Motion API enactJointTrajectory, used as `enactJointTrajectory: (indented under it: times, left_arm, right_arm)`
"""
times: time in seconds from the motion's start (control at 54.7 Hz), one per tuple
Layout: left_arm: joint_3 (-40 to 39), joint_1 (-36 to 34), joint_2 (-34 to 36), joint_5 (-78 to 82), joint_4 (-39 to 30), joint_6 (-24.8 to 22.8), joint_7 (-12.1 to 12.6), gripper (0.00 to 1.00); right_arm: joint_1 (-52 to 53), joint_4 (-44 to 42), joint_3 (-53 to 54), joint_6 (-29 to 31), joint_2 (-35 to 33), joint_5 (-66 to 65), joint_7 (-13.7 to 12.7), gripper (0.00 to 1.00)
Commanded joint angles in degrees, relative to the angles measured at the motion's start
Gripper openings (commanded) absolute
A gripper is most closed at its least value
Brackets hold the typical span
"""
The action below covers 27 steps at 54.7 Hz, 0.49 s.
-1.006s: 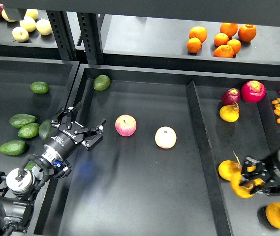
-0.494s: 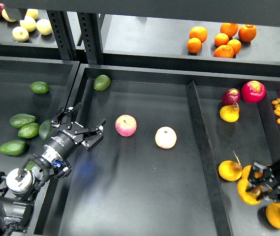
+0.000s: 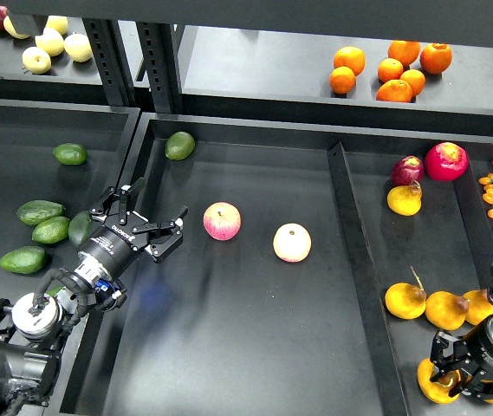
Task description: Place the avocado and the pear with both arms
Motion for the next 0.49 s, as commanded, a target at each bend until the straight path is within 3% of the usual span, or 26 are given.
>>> enactJointTrajectory:
  times: [0.0, 0.146, 0.311, 0.476]
  left_arm:
    - [0.1, 0.0, 0.0, 0.0, 0.2, 0.0, 0.0, 0.99]
    - [0.1, 0.0, 0.0, 0.0, 0.2, 0.0, 0.0, 0.99]
    - [0.1, 0.0, 0.0, 0.0, 0.3, 0.0, 0.0, 0.99]
    - [0.4, 0.0, 0.0, 0.0, 0.2, 0.0, 0.0, 0.99]
  right_arm:
    - [-0.8, -1.1, 0.5, 0.0, 1.0, -0.5, 0.0, 0.21]
    - [-1.2, -1.5, 0.6, 0.0, 1.2, -0.5, 0.0, 0.24]
    - [-1.2, -1.5, 1.5, 0.0, 1.2, -0.7, 0.0, 0.40]
    - [-0.9, -1.4, 1.6, 0.0, 0.7, -1.4, 0.0, 0.49]
